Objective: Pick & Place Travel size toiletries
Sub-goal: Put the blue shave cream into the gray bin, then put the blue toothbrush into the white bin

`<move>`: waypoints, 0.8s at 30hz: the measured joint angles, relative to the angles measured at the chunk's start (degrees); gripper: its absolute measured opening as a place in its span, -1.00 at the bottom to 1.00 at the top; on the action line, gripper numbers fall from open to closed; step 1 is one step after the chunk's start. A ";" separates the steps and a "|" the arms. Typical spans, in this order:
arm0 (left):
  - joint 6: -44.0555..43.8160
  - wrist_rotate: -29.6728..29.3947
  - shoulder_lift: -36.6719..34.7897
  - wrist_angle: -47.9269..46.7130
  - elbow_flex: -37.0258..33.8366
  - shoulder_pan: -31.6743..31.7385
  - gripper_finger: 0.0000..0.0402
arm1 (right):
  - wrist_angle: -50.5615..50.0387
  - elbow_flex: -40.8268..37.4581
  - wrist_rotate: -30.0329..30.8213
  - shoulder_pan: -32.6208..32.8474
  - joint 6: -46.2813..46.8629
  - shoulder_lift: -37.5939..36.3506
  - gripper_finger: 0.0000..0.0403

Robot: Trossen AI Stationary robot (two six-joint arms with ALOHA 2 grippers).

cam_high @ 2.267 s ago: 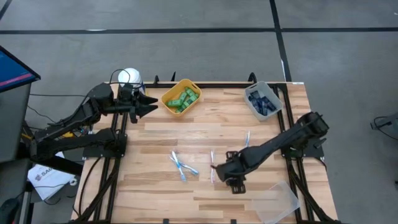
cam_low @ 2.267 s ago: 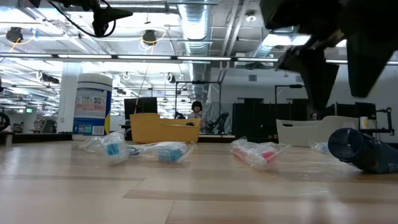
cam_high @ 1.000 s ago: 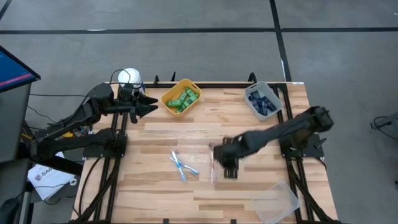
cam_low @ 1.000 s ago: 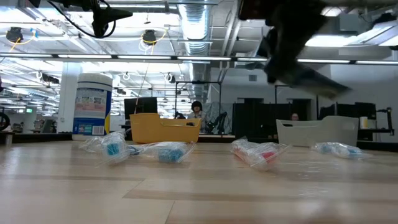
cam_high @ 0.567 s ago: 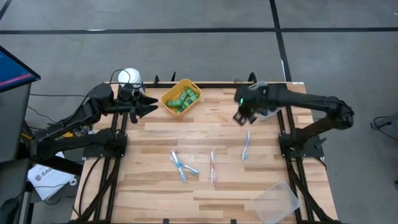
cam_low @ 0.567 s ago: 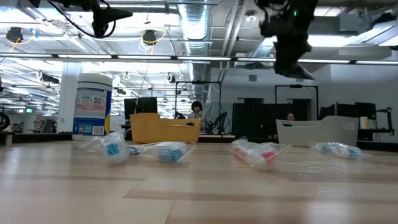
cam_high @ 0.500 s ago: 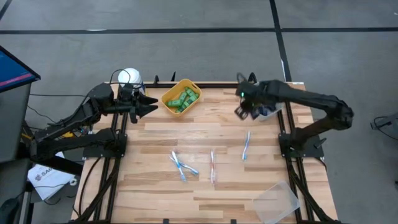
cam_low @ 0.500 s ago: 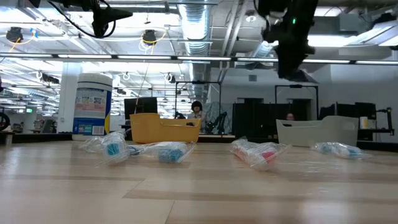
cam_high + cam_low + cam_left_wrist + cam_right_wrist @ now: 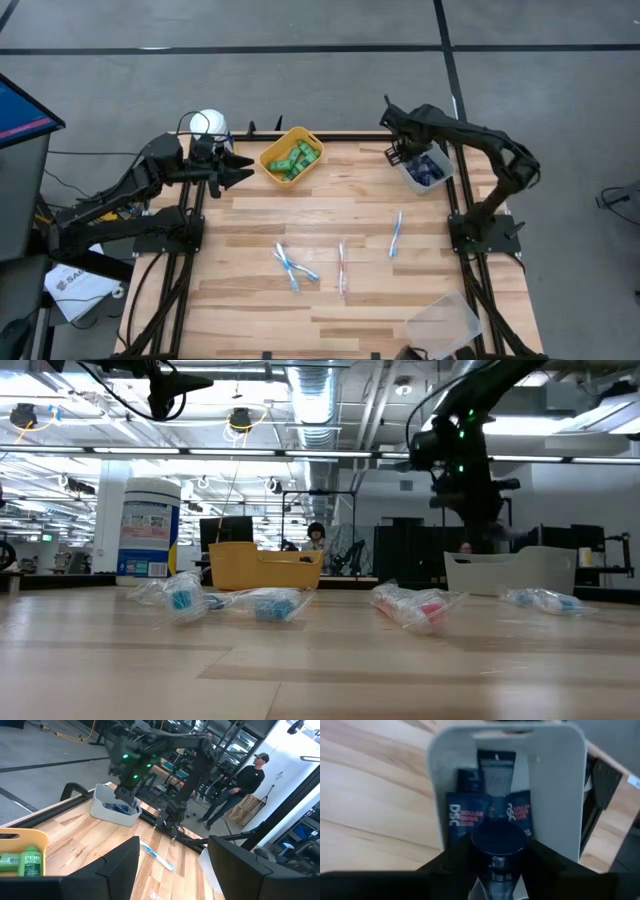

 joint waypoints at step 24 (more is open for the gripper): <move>0.00 -0.02 -0.01 0.00 0.00 0.02 0.16 | -8.57 1.71 -3.13 19.56 28.56 -14.01 0.19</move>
